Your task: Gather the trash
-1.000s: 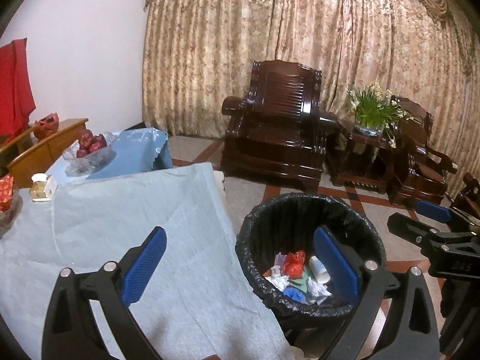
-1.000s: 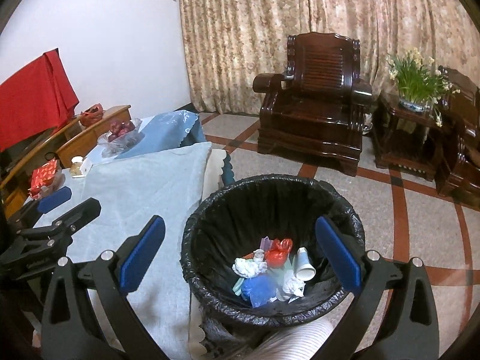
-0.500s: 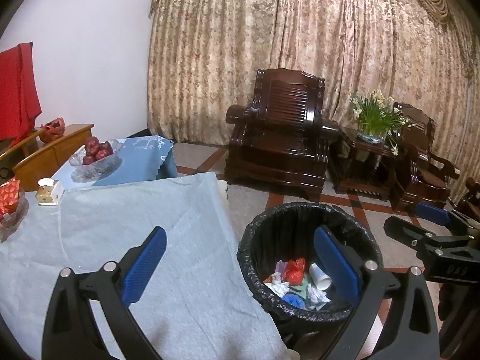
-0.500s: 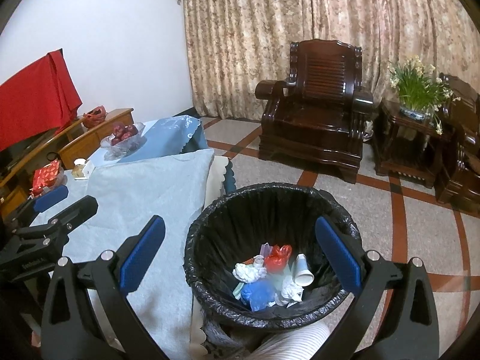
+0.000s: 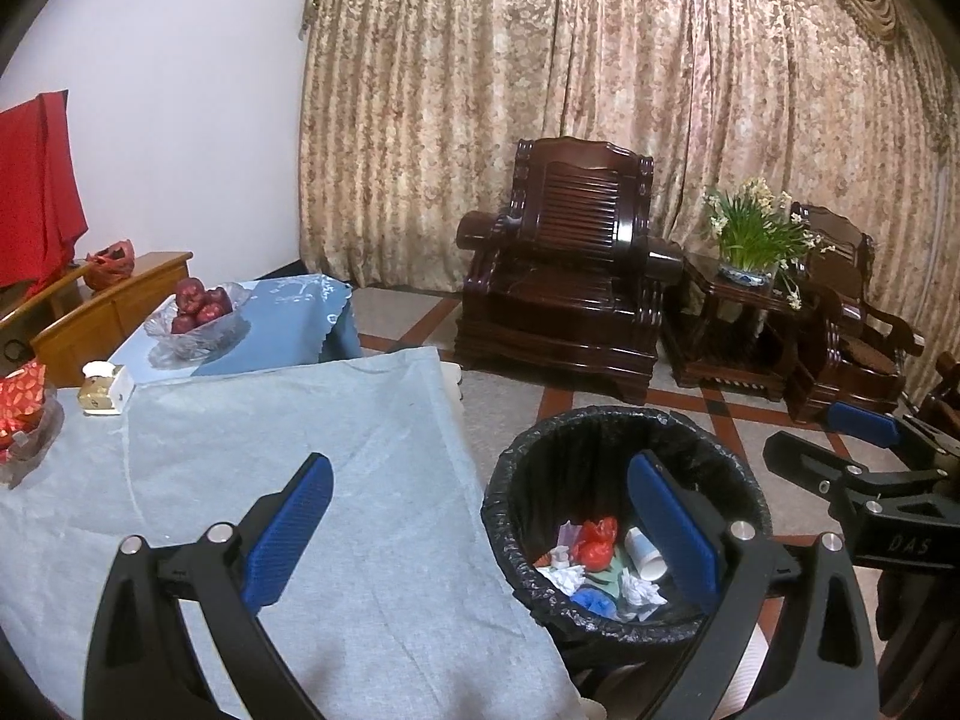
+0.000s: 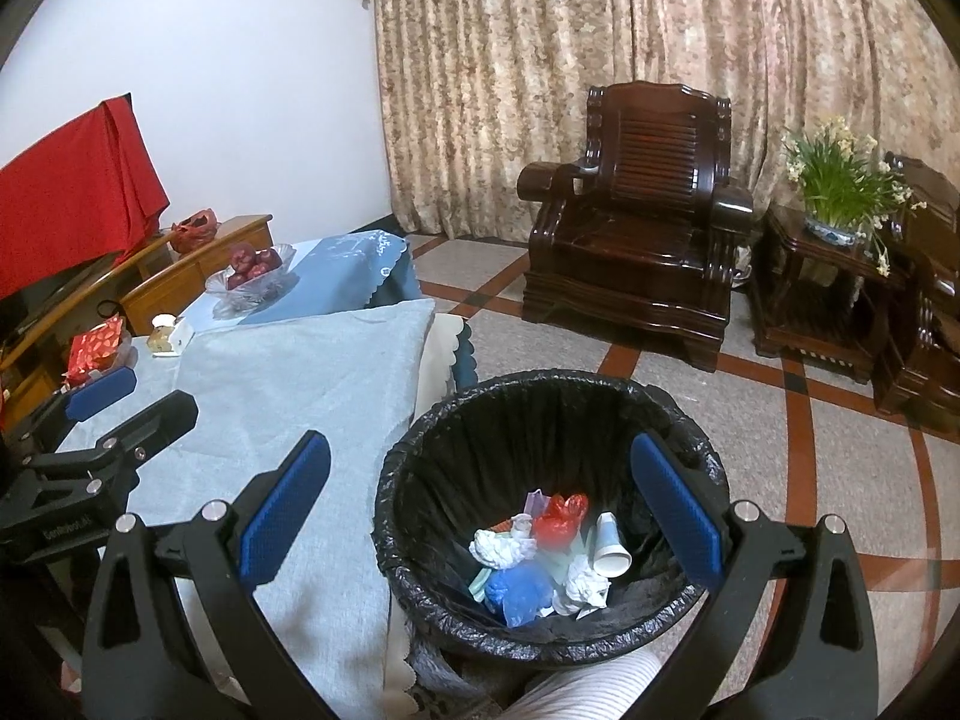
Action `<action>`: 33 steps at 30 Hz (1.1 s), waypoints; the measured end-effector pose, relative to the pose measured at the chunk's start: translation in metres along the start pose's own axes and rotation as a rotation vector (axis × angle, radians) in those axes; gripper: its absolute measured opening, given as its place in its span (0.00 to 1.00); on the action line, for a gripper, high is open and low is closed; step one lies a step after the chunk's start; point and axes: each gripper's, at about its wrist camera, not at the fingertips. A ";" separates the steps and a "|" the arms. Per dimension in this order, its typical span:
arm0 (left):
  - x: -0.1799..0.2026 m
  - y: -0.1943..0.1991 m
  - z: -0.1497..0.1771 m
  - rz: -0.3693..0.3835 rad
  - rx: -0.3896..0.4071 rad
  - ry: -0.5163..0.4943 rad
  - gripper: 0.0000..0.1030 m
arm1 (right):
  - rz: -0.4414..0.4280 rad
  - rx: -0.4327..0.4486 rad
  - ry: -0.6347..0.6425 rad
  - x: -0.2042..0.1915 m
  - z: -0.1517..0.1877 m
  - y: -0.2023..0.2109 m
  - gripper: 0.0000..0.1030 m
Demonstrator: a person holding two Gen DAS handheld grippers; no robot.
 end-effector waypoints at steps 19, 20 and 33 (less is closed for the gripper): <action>-0.008 -0.003 0.000 -0.005 -0.009 0.003 0.94 | -0.002 -0.001 0.000 -0.001 -0.001 0.000 0.95; -0.008 -0.003 0.001 -0.006 -0.009 0.002 0.94 | -0.002 -0.001 0.000 -0.001 -0.001 0.000 0.95; -0.008 -0.003 0.000 -0.005 -0.008 0.002 0.94 | -0.002 -0.001 0.000 -0.001 -0.002 0.000 0.95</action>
Point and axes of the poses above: each gripper's, at about its wrist camera, not at the fingertips, and y roughly against the way its jaws point, x to its right, z to its underside, and after that the axes turned 10 degrees about y, right-handed
